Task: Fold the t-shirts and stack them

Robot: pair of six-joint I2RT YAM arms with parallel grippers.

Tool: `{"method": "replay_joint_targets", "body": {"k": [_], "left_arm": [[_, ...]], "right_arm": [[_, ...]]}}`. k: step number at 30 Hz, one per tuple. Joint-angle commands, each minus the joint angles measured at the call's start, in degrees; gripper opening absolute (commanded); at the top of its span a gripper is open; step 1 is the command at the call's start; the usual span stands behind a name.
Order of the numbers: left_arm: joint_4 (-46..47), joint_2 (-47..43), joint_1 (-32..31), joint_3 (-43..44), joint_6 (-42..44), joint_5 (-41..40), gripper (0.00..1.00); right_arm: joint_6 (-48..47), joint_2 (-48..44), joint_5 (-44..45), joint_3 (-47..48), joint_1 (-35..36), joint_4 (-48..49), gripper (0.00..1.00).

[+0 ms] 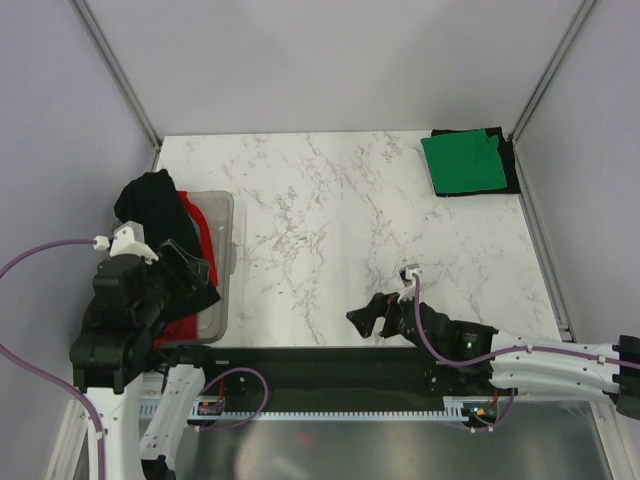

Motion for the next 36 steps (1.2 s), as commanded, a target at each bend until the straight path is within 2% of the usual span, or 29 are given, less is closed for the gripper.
{"method": "replay_joint_targets", "body": {"k": [1, 5, 7, 8, 11, 14, 19, 26, 30, 36], "left_arm": [[3.9, 1.0, -0.2, -1.9, 1.6, -0.4, 0.77], [8.7, 2.1, -0.2, -5.9, -0.4, 1.9, 0.8], [10.2, 4.0, -0.2, -6.6, 0.0, -1.4, 0.8], [10.7, 5.3, -0.2, -6.2, 0.4, -5.7, 0.82], [11.3, 13.4, -0.2, -3.9, 2.2, -13.4, 0.83], [12.6, 21.5, -0.2, -1.5, 2.8, -17.8, 0.83], [19.0, 32.9, -0.1, 0.4, 5.0, -19.6, 0.82], [19.8, 49.0, 0.0, 7.1, 7.4, -26.7, 0.78], [19.5, 53.5, 0.3, 9.3, 8.7, -27.4, 0.74], [19.6, 53.7, 0.6, 8.6, 8.8, -28.5, 0.65]], "right_arm": [[1.0, 1.3, 1.5, 0.2, 0.1, 1.5, 0.98], [1.0, 3.6, 1.7, 1.3, 0.2, 1.5, 0.98], [1.0, 5.1, 1.6, 1.9, 0.2, 1.4, 0.98], [1.0, 5.5, 1.6, 2.1, 0.1, 1.3, 0.98], [0.8, 6.9, 1.3, 2.7, 0.1, 1.3, 0.98], [0.7, 7.8, 1.3, 3.1, 0.2, 1.2, 0.98], [0.7, 7.5, 1.4, 2.9, 0.2, 1.3, 0.98], [0.5, 5.3, 1.4, 2.0, 0.1, 1.3, 0.98], [0.5, 4.3, 1.5, 1.6, 0.0, 1.3, 0.98], [0.6, 4.0, 1.5, 1.5, 0.0, 1.4, 0.98]]}}
